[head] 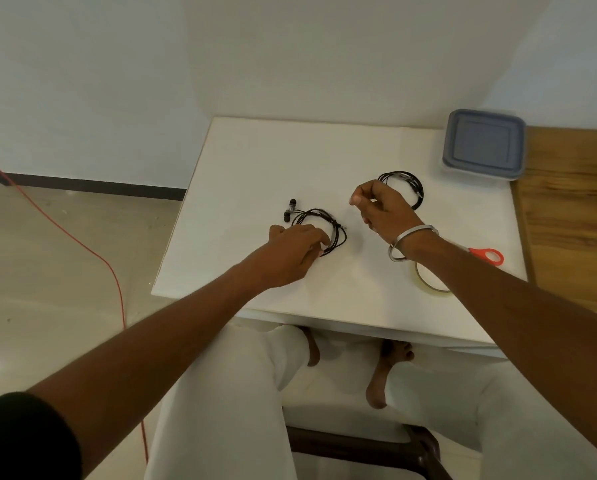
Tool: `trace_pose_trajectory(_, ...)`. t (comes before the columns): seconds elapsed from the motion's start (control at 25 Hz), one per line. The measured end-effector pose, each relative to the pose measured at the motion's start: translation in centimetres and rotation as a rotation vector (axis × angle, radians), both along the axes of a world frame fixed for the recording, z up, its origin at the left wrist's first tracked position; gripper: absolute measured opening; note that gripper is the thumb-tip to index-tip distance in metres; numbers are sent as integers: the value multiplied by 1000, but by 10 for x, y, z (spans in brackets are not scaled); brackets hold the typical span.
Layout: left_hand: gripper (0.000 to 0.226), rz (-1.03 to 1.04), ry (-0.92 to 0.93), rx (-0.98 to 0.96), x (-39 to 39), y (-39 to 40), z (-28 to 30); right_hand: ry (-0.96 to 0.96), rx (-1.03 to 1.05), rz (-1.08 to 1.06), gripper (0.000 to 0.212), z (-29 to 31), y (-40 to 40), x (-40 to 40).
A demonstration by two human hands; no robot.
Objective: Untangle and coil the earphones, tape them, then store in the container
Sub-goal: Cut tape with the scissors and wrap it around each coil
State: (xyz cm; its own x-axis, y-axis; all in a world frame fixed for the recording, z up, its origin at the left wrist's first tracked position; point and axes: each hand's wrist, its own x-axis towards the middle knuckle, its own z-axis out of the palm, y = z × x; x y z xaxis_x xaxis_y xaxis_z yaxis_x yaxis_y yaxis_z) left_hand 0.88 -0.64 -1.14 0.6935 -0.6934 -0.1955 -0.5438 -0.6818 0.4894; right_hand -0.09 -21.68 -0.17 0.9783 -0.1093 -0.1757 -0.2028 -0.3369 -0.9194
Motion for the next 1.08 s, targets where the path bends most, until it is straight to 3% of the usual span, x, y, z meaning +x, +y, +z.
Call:
trace_pose_trajectory(0.08, 20, 6, -136, -39, 1, 2, -1, -5, 0, -8, 16, 3, -2, 1)
trace_pose_trajectory(0.24, 21, 278, -363, -129, 23, 0, -4, -4, 6, -5, 14, 6, -2, 3)
trace_pose_trajectory(0.36, 37, 315, -261, -10, 43, -6, -8, -2, 9, -3, 12, 4, -2, 3)
trace_pose_trajectory(0.48, 37, 272, -210, 75, 48, -16, -13, 1, 25, -1, 10, 3, -3, 2)
trace_pose_trajectory(0.64, 21, 290, -272, 118, 44, -20, -18, 6, 30, -3, 8, 3, -5, 1)
trace_pose_trajectory(0.8, 24, 167, -399, 267, 41, -15, -28, 9, 25, 1, 8, 2, -3, 0)
trace_pose_trajectory(0.92, 18, 80, -423, 186, 41, -8, -24, 20, 7, 25, 10, 1, 0, 0)
trace_pose_trajectory(1.0, 11, 63, -344, 84, 42, -6, -14, 11, 10, 47, 9, 0, 2, 1)
trace_pose_trajectory(1.08, 18, 59, -213, 53, 44, -6, -4, 10, 1, 65, 8, 1, 4, 3)
